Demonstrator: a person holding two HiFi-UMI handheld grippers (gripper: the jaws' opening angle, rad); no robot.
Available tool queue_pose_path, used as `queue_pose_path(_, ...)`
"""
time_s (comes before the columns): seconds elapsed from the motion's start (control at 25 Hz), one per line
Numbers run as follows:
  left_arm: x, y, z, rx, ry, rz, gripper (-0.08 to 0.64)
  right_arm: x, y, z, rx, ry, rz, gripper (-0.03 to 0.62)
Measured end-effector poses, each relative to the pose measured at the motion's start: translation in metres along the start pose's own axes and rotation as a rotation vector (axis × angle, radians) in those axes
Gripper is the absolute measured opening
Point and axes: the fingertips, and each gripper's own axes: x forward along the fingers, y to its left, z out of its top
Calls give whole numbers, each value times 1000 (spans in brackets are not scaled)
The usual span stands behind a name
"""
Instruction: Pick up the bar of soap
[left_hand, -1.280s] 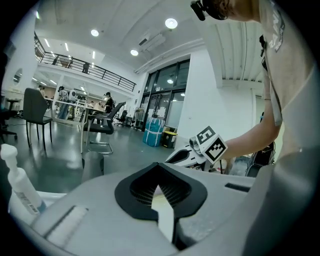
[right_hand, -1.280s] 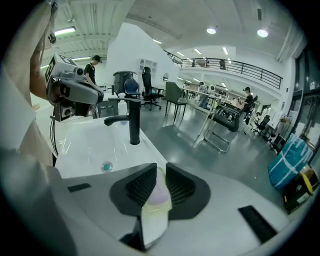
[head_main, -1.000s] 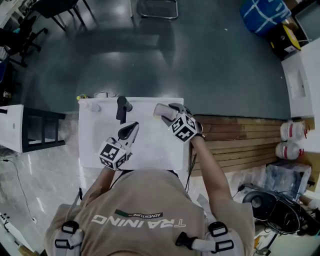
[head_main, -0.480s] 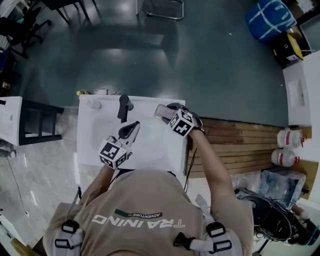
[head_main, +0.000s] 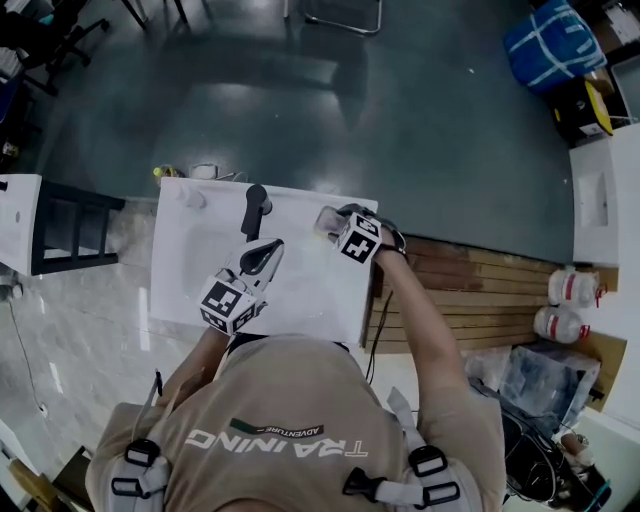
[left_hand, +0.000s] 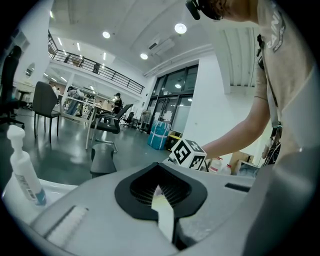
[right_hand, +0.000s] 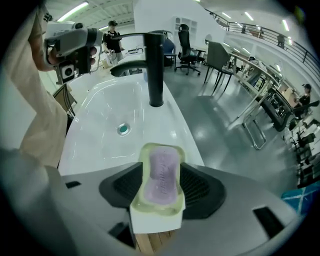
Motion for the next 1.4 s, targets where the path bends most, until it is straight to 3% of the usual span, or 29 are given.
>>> queue_pose_path(0.68, -6, 14, -11, -61, -7, 29, -8, 26, 0, -7, 27, 48, 58, 215)
queue_pose_path(1.4, -8, 4, -15, -54, 3, -3, -8, 31, 1, -5, 9, 67, 68, 199)
